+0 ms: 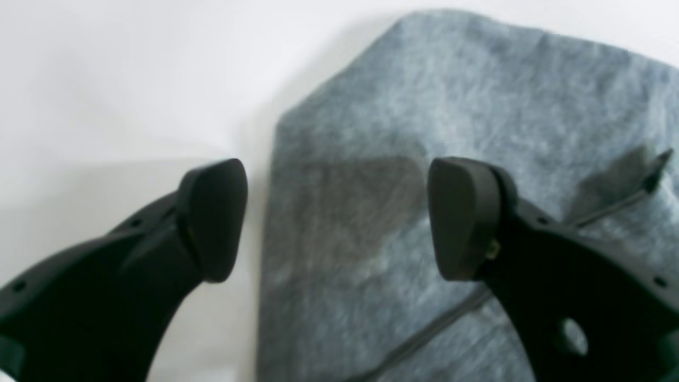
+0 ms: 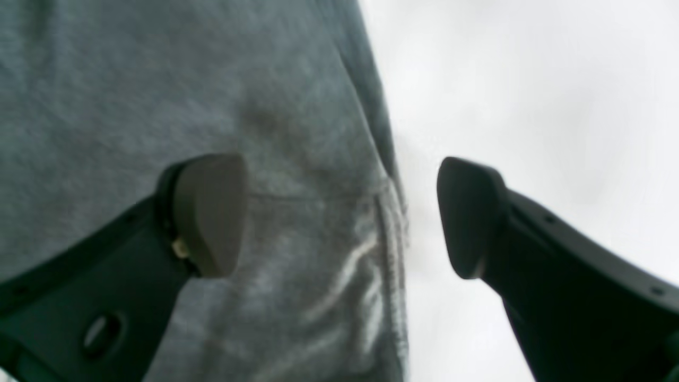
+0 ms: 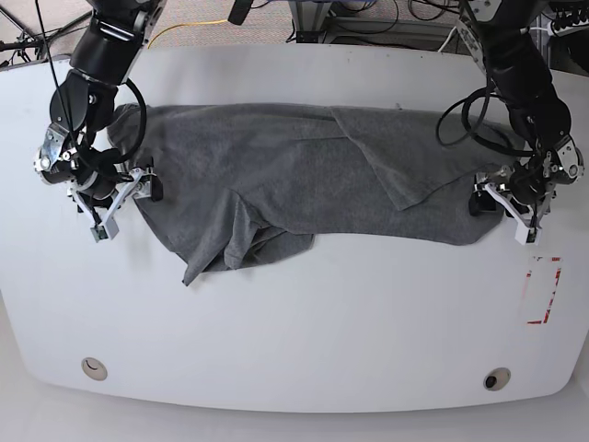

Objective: Fold the T-shirt properly
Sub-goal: 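Move both grippers inward over the shirt to grasp its sides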

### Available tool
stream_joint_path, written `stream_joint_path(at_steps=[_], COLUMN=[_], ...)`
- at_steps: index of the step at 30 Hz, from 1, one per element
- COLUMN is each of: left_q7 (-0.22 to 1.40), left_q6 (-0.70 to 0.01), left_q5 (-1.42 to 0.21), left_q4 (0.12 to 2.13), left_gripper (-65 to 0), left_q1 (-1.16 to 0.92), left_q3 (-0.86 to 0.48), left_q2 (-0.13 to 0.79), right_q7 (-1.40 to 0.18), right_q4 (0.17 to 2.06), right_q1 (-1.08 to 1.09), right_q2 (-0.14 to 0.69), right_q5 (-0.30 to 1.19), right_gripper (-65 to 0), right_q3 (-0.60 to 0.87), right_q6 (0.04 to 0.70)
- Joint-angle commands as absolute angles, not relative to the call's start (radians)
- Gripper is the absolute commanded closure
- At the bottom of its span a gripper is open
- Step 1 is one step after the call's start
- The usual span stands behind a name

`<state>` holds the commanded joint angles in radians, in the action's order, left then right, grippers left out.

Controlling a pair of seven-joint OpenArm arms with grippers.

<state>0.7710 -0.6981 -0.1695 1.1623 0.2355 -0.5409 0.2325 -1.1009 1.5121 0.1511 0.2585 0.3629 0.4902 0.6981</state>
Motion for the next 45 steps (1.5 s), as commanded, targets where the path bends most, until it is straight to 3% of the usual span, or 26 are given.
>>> stream_joint_path(at_steps=[9,12,20,22,38,40,45], left_q7=[0.771,0.771,0.771,0.771,0.771,0.771,0.771], left_q6=[-0.698,-0.698,-0.698,-0.698,-0.698,-0.698,-0.698], left_q5=[-0.168,-0.170,-0.168,-0.166,-0.166,-0.166,-0.166], left_q4=[1.170,1.170,1.161,1.161,1.162,1.162,1.162], left_gripper=[-48.3,-40.1,-5.1,0.0,0.0,0.0,0.0], left_q1=[0.236,0.237,0.239,0.239,0.231,0.231,0.231], left_q3=[-0.542,-0.542,-0.542,-0.541,-0.541,-0.541,-0.541], left_q2=[0.199,0.199,0.199,0.199,0.200,0.200,0.200], right_q7=[-1.102,-1.087,-1.086,-1.082,-1.052,-1.053,-1.053], right_q4=[1.454,1.446,1.443,1.440,1.392,1.399,1.397], right_q1=[0.154,0.150,0.148,0.148,0.147,0.133,0.127], right_q2=[0.228,0.228,0.220,0.220,0.222,0.220,0.219], right_q5=[0.354,0.361,0.361,0.354,0.361,0.363,0.363], right_gripper=[-52.3,-52.3,-52.3,-52.3,-51.5,-47.1,-25.2], right_q3=[0.490,0.490,0.490,0.490,0.489,0.489,0.489], right_q6=[0.698,0.698,0.698,0.698,0.698,0.698,0.698])
